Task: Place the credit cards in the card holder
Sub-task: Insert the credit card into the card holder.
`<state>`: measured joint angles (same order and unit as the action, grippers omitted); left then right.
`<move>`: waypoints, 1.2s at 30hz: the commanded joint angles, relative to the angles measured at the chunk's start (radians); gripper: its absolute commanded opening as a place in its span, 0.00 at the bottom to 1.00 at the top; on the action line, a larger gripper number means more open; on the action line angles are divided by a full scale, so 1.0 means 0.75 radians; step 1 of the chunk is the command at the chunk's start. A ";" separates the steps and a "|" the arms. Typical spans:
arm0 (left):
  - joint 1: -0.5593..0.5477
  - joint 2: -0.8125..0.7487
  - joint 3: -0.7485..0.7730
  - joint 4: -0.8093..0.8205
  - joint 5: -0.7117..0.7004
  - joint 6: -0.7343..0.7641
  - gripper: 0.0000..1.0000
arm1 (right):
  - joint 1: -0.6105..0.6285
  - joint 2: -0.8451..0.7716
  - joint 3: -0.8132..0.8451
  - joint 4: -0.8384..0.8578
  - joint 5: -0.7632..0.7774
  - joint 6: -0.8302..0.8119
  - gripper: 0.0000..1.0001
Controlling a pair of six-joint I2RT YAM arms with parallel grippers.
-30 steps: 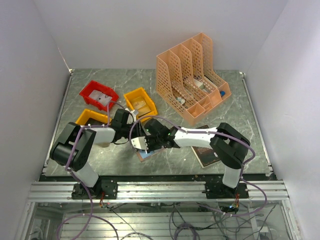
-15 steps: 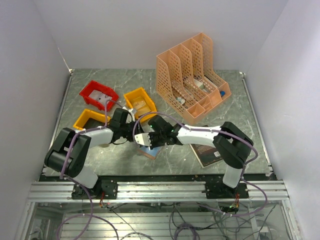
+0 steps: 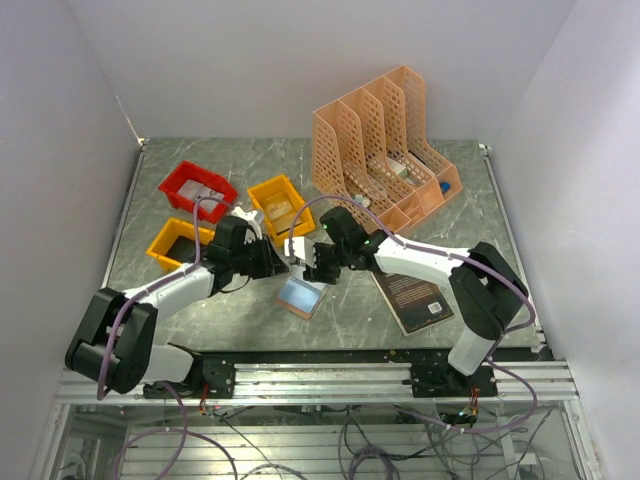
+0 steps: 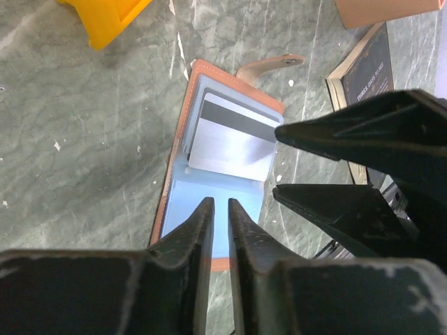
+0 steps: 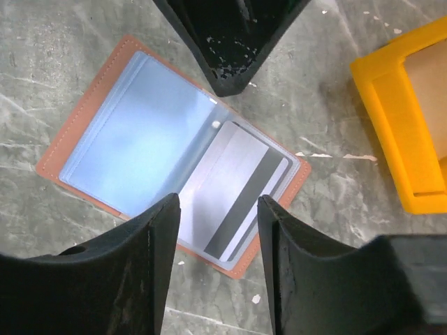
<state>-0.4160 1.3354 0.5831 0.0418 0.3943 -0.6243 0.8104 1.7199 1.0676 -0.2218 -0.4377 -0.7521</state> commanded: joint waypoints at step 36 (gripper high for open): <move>-0.018 0.308 -0.230 0.307 0.038 -0.043 0.07 | 0.052 0.179 0.097 0.080 0.403 0.356 0.57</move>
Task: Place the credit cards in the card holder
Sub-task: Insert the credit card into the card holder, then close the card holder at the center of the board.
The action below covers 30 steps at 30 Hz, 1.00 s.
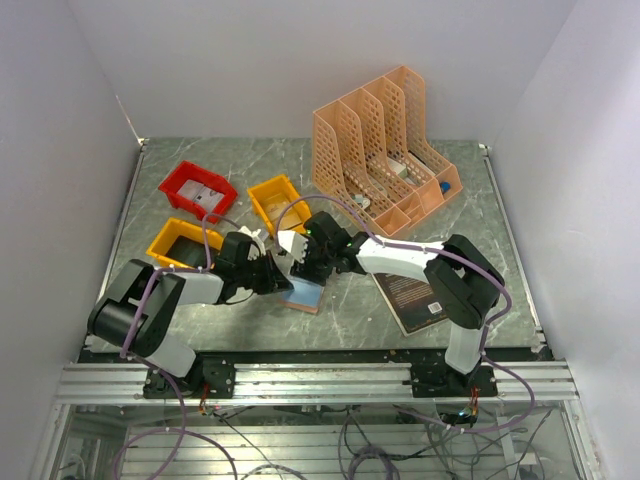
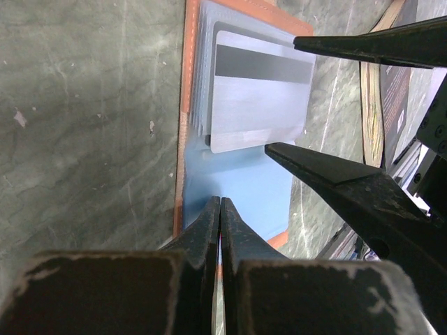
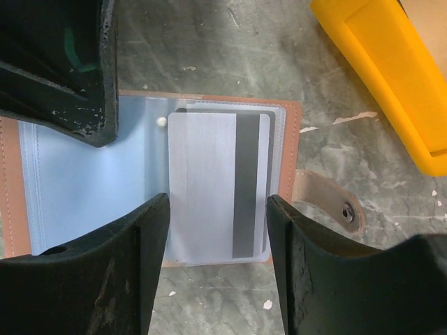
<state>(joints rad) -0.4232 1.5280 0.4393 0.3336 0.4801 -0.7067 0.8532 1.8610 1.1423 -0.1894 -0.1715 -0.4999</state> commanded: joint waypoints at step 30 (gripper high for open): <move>-0.007 -1.150 -0.101 -0.469 -0.596 0.047 0.78 | -0.377 0.137 0.115 -0.139 -0.693 0.255 0.47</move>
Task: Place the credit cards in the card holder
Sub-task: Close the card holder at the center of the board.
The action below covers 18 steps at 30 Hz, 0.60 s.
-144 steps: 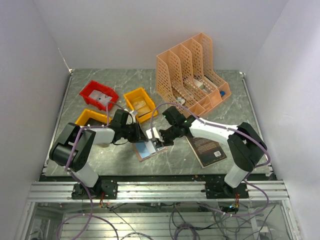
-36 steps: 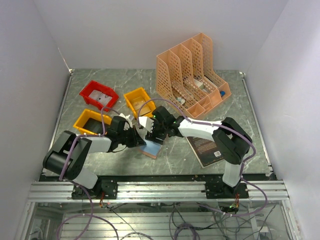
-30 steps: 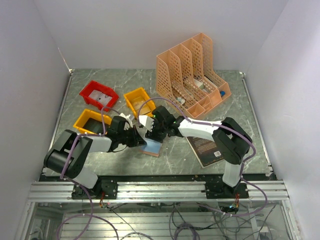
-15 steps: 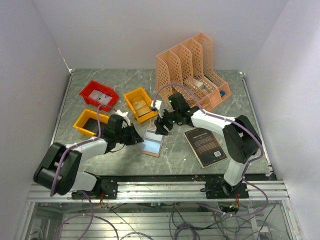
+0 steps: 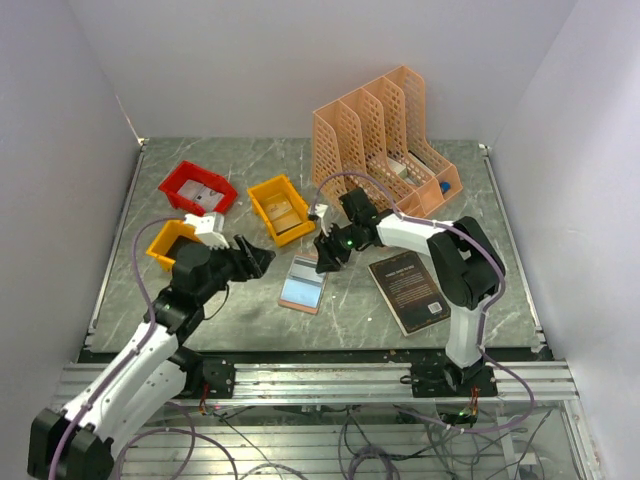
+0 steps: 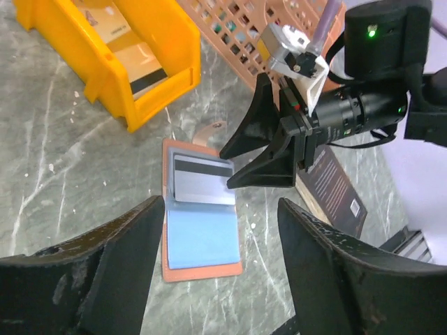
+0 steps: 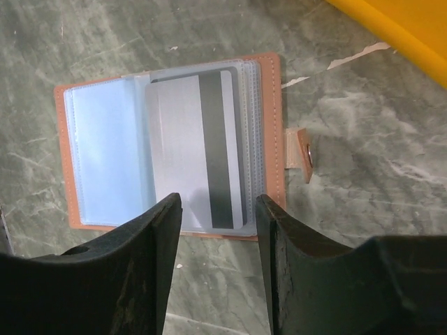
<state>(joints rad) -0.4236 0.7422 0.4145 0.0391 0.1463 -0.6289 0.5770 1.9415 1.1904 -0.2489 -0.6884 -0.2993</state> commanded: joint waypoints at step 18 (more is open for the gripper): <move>-0.036 -0.128 -0.318 -0.112 0.246 -0.386 0.35 | -0.039 0.047 0.097 -0.190 -0.013 -0.094 0.36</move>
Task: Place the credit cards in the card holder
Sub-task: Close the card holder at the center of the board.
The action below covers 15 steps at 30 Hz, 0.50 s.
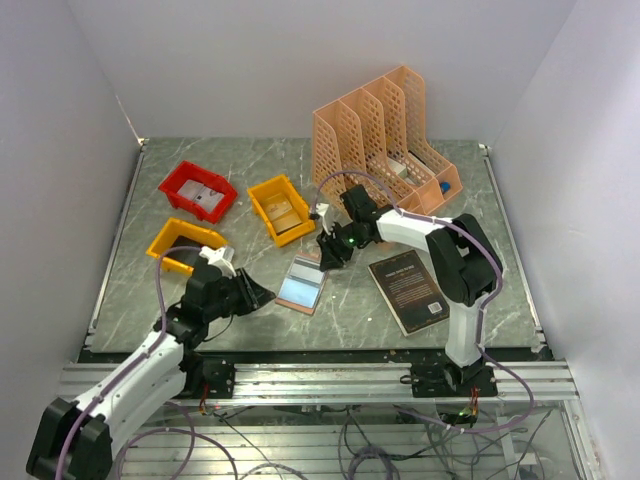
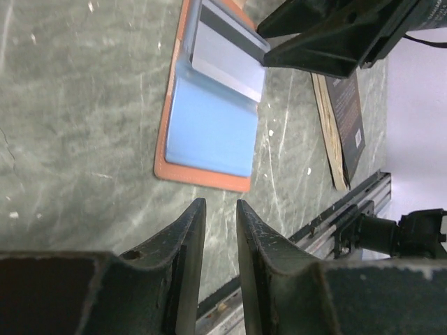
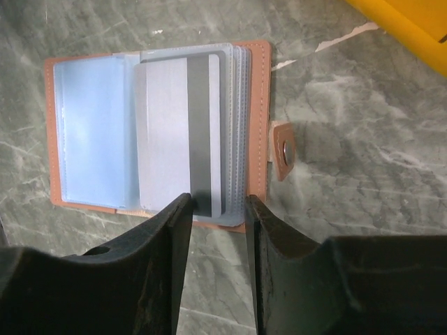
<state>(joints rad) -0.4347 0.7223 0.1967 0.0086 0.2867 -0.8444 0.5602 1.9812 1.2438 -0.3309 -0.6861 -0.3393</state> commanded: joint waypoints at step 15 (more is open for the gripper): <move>-0.134 0.029 -0.093 0.005 -0.075 -0.276 0.52 | 0.019 0.095 0.095 -0.326 -0.092 -0.131 0.29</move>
<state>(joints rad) -0.5095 0.7155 0.1413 -0.0647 0.2798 -0.9970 0.5556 2.0090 1.3003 -0.4946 -0.7216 -0.4221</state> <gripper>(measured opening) 0.484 0.289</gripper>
